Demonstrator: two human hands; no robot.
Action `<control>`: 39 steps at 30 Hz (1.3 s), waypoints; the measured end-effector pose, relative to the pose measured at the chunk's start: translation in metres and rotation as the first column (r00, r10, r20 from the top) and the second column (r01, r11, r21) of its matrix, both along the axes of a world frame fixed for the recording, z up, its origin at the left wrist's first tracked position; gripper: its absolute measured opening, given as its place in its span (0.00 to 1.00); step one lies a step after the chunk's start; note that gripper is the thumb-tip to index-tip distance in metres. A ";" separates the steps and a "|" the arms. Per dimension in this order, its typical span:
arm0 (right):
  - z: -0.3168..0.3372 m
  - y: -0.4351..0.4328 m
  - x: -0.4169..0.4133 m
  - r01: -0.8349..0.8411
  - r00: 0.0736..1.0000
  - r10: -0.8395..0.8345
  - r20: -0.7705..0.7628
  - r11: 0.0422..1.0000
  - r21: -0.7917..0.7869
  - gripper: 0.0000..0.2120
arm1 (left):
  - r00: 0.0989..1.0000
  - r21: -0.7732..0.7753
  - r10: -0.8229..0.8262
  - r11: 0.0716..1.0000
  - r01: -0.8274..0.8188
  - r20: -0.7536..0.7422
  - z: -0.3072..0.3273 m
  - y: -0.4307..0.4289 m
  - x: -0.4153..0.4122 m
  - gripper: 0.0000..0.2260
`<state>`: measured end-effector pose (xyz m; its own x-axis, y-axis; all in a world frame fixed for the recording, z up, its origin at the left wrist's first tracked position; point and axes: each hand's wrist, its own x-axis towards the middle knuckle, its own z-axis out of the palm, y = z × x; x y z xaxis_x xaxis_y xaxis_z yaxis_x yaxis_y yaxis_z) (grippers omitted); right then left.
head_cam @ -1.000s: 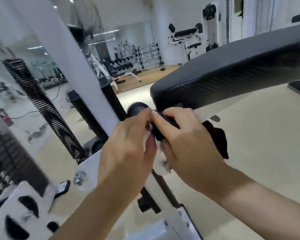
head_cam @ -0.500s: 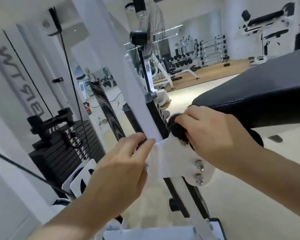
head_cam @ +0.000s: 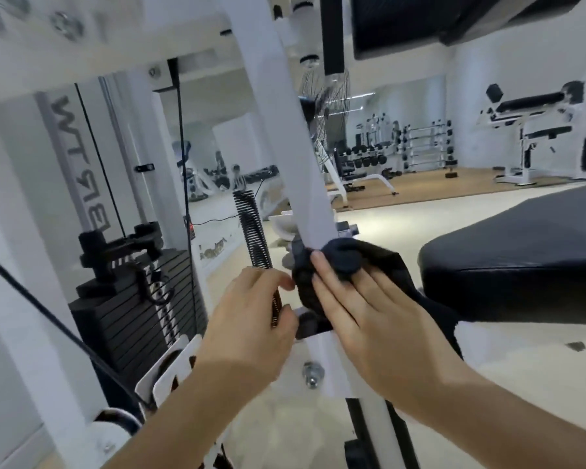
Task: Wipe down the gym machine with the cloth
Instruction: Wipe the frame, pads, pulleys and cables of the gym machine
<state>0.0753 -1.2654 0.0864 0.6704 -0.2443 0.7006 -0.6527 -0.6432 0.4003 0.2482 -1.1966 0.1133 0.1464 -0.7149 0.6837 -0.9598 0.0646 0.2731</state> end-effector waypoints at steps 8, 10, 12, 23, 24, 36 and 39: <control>0.051 -0.013 -0.002 -0.226 0.974 0.221 -0.048 0.945 -0.237 0.12 | 0.793 -0.224 -0.191 0.972 0.071 -0.579 -0.003 -0.021 0.024 0.10; 0.091 -0.014 0.018 -0.263 0.945 0.306 0.115 0.920 -0.289 0.10 | 0.672 -0.207 -0.299 0.954 0.216 -0.678 -0.007 -0.025 0.020 0.10; 0.134 -0.017 0.039 -0.217 0.916 0.311 0.255 0.916 -0.338 0.08 | 0.553 -0.196 -0.355 0.924 0.327 -0.754 -0.011 -0.028 0.014 0.10; 0.130 -0.012 0.075 -0.180 0.955 0.255 0.152 0.903 -0.389 0.07 | 0.458 -0.179 -0.352 0.908 0.379 -0.816 -0.006 -0.033 0.028 0.09; 0.156 -0.011 0.083 -0.164 0.936 0.277 0.216 0.889 -0.428 0.07 | 0.478 -0.160 -0.338 0.913 0.375 -0.810 -0.006 -0.034 0.029 0.09; 0.179 -0.010 0.089 -0.182 0.982 0.180 -0.046 0.881 -0.437 0.10 | 0.684 -0.132 -0.324 0.939 0.318 -0.654 0.000 -0.020 0.034 0.12; 0.225 -0.008 0.117 -0.103 0.965 0.198 0.170 0.889 -0.447 0.09 | 0.722 -0.092 -0.297 0.947 0.309 -0.625 0.001 -0.020 0.033 0.17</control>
<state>0.1924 -1.2730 0.3115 0.5050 0.2055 0.8383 -0.6595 -0.5347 0.5283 0.2813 -1.2168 0.1141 0.3079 -0.8066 0.5045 -0.5044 0.3113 0.8054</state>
